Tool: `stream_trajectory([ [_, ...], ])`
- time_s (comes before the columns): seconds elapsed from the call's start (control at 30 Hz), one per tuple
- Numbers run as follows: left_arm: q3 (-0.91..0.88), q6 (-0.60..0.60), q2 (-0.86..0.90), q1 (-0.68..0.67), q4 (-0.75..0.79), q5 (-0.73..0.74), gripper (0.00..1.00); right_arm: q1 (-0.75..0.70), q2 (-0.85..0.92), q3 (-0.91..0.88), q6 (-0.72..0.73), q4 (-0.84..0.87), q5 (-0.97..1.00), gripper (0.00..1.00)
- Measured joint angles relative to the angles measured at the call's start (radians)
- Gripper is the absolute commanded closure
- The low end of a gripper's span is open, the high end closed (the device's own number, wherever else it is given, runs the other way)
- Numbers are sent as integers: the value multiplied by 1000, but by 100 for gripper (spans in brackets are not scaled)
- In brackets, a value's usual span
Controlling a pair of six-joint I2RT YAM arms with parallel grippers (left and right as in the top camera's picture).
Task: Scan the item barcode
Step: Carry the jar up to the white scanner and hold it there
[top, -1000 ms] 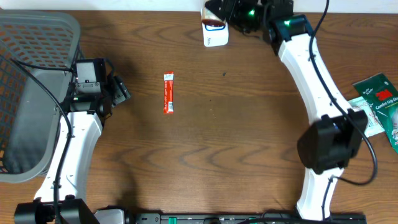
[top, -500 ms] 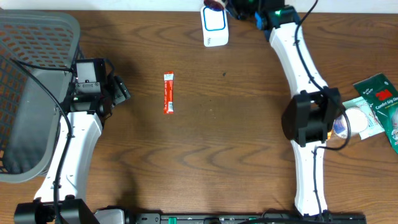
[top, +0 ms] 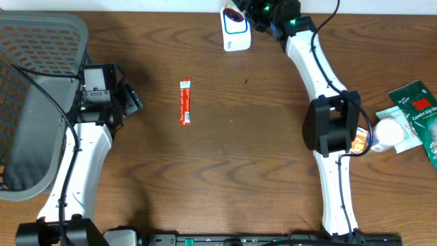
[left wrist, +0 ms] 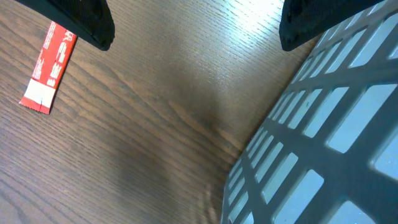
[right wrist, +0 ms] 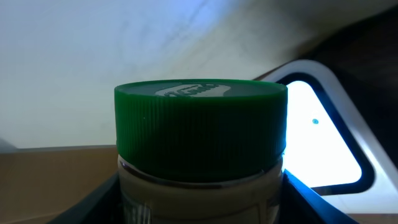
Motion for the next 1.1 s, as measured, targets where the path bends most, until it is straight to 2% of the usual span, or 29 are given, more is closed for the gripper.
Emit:
stream_trajectory([
  [0.3, 0, 0, 0, 0, 0, 0, 15, 38, 58, 1, 3, 3, 50, 58],
  [1.1, 0, 0, 0, 0, 0, 0, 15, 38, 64, 1, 3, -3, 71, 60],
])
